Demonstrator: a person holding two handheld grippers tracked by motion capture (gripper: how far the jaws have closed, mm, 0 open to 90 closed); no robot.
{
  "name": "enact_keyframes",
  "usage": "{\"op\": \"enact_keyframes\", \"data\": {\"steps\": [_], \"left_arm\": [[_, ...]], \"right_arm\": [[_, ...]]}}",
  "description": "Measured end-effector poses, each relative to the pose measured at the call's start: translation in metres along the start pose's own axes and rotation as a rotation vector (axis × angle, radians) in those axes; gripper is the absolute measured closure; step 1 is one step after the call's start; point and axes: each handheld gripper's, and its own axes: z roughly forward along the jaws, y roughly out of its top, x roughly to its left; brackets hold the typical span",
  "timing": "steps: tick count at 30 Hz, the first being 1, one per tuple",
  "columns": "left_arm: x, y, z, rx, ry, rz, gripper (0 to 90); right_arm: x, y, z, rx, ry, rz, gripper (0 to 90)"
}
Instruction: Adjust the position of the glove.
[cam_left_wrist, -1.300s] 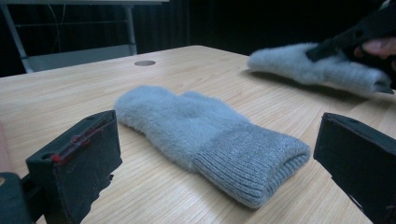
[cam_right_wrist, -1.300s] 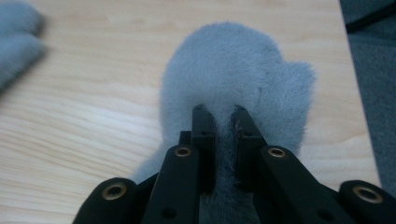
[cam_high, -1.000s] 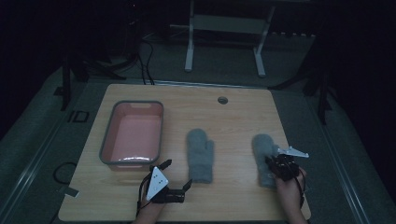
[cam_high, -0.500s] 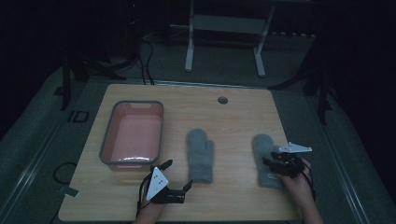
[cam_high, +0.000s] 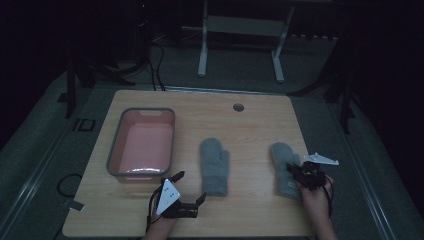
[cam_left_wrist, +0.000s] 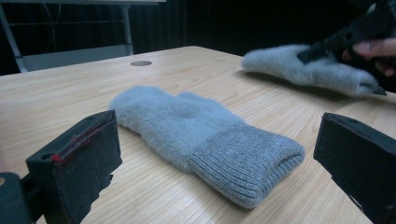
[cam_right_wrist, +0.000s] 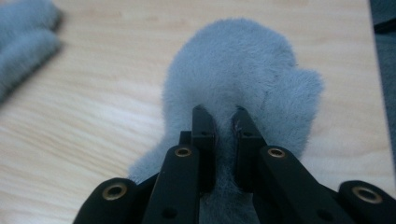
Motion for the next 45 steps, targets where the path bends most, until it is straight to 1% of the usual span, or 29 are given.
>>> {"op": "enact_keyframes", "data": {"steps": [2,3,4,5,8,9,10,13,14,16,21,22,23,24,25,26,30,32,34,36,37,39,40,41,42,43,45], "left_arm": [[0.0,0.0,0.0,0.0,-0.001,-0.001,1.0],[0.0,0.0,0.0,0.0,-0.001,-0.001,1.0],[0.0,0.0,0.0,-0.002,-0.001,-0.001,1.0],[0.0,0.0,0.0,-0.003,-0.001,0.0,1.0],[0.0,0.0,0.0,-0.005,0.0,0.001,1.0],[0.0,0.0,0.0,-0.005,0.0,0.001,1.0],[-0.001,0.0,0.0,-0.002,0.003,0.004,1.0],[-0.001,0.0,0.0,-0.004,0.0,0.015,1.0],[-0.001,0.0,0.0,-0.004,-0.001,0.014,1.0],[-0.001,0.0,-0.001,-0.007,0.001,0.008,1.0],[0.0,-0.001,-0.002,-0.017,-0.01,0.008,1.0],[0.0,-0.001,-0.002,-0.017,-0.01,0.008,1.0],[0.0,-0.001,-0.002,-0.021,-0.008,0.001,1.0],[0.0,-0.001,-0.002,-0.021,-0.008,0.001,0.9],[0.001,-0.001,-0.002,-0.016,-0.003,-0.018,0.9],[0.001,-0.001,-0.002,-0.017,-0.002,-0.023,0.9],[0.001,-0.001,-0.003,-0.014,-0.003,-0.023,0.9],[0.0,-0.001,-0.003,-0.015,0.005,-0.02,0.9],[0.0,0.0,-0.004,-0.02,0.004,-0.022,0.9],[0.0,0.0,-0.004,-0.02,0.001,-0.017,0.9],[0.0,0.0,-0.004,-0.02,0.001,-0.017,0.9],[0.0,0.0,-0.004,-0.025,0.003,-0.011,0.9],[0.0,0.0,-0.004,-0.025,0.003,-0.011,0.9],[0.0,0.0,-0.004,-0.025,0.003,-0.011,0.9],[-0.001,0.0,-0.004,-0.029,0.003,-0.01,0.9],[-0.001,0.0,-0.005,-0.032,0.005,-0.009,0.9],[-0.001,0.0,-0.005,-0.031,0.004,-0.007,0.9]], "right_arm": [[0.007,0.008,-0.006,-0.024,-0.018,-0.002,82.9],[0.007,0.008,-0.006,-0.024,-0.018,-0.002,82.9],[0.011,0.011,-0.008,-0.029,-0.023,-0.005,82.9],[0.023,0.021,-0.013,-0.05,-0.026,-0.015,82.9],[0.037,0.03,-0.016,-0.066,-0.023,-0.026,82.9],[0.037,0.03,-0.016,-0.066,-0.023,-0.026,82.9],[0.049,0.038,-0.018,-0.075,-0.012,-0.039,82.9],[0.065,0.046,-0.019,-0.084,0.005,-0.048,82.9],[0.073,0.05,-0.018,-0.087,0.013,-0.052,82.9],[0.085,0.053,-0.016,-0.091,0.011,-0.072,82.9],[0.115,0.062,-0.006,-0.096,0.065,-0.077,82.9],[0.115,0.062,-0.006,-0.096,0.065,-0.077,82.9],[0.121,0.064,-0.003,-0.097,0.074,-0.081,82.9],[0.121,0.064,-0.003,-0.097,0.074,-0.081,82.9],[0.141,0.067,0.004,-0.096,0.116,-0.082,82.9],[0.147,0.068,0.007,-0.095,0.122,-0.088,82.9],[0.171,0.068,0.017,-0.076,0.162,-0.079,82.9],[0.182,0.069,0.022,-0.073,0.174,-0.078,82.8],[0.193,0.069,0.026,-0.072,0.175,-0.081,82.9],[0.201,0.068,0.032,-0.061,0.193,-0.082,82.9],[0.205,0.066,0.035,-0.057,0.19,-0.081,82.9],[0.212,0.062,0.04,-0.038,0.201,-0.065,82.9],[0.212,0.062,0.04,-0.038,0.201,-0.065,82.9],[0.215,0.06,0.043,-0.035,0.192,-0.07,82.9],[0.22,0.056,0.05,-0.025,0.177,-0.072,82.8],[0.221,0.054,0.052,-0.02,0.168,-0.064,82.8],[0.223,0.05,0.061,-0.002,0.153,-0.064,82.6]]}}
